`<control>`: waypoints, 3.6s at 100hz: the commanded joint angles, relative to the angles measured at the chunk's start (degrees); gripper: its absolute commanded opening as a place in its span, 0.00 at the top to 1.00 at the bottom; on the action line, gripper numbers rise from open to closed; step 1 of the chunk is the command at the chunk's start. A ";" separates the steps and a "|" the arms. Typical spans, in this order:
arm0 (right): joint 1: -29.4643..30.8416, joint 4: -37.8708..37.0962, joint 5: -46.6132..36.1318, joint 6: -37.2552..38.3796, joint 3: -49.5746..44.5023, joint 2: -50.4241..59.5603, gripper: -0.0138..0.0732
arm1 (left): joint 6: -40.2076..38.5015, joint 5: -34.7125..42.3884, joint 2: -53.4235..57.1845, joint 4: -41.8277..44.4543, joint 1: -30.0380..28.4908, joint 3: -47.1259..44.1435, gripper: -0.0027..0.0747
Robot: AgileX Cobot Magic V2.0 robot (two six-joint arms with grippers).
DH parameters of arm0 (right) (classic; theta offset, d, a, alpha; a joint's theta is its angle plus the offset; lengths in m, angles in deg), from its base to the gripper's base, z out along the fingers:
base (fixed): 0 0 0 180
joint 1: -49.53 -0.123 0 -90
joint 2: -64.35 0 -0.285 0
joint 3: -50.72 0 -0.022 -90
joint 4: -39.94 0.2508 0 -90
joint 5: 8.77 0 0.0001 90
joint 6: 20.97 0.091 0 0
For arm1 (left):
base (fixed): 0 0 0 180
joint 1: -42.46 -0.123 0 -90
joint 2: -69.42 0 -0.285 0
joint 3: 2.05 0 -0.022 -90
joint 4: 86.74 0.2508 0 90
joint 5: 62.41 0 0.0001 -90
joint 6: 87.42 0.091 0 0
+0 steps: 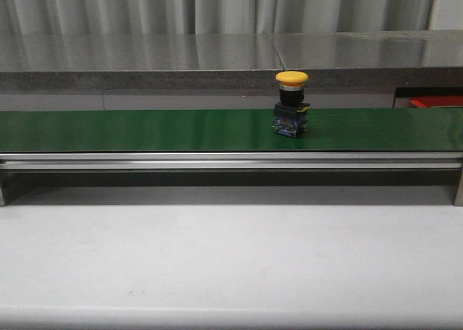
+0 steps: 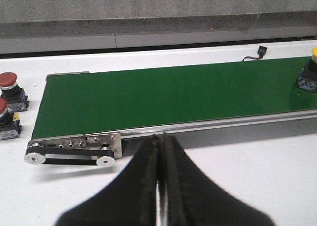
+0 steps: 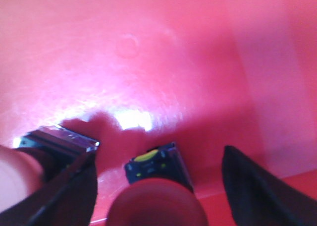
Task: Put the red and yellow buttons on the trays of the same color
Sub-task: 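Carry the red button into the red tray with the right gripper, release, then grasp the yellow button at the belt's end with the right gripper, then lower the yellow button into the yellow tray with the right gripper, release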
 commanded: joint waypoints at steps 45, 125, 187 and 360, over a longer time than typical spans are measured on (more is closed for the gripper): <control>-0.89 -0.04 6.31 -0.33 4.89 15.61 0.21 | -0.10 3.81 -0.08 -1.65 0.39 1.45 0.99; -15.13 0.46 -2.24 -0.87 -43.46 52.47 0.21 | -0.10 3.81 -0.08 -1.65 0.39 1.45 0.99; -24.43 4.26 -8.97 -0.87 -47.48 46.01 0.21 | -0.10 3.81 -0.08 -1.65 0.39 1.45 0.99; 6.10 2.87 -0.89 0.74 -33.99 43.10 0.76 | -0.10 3.81 -0.08 -1.65 0.39 1.45 0.99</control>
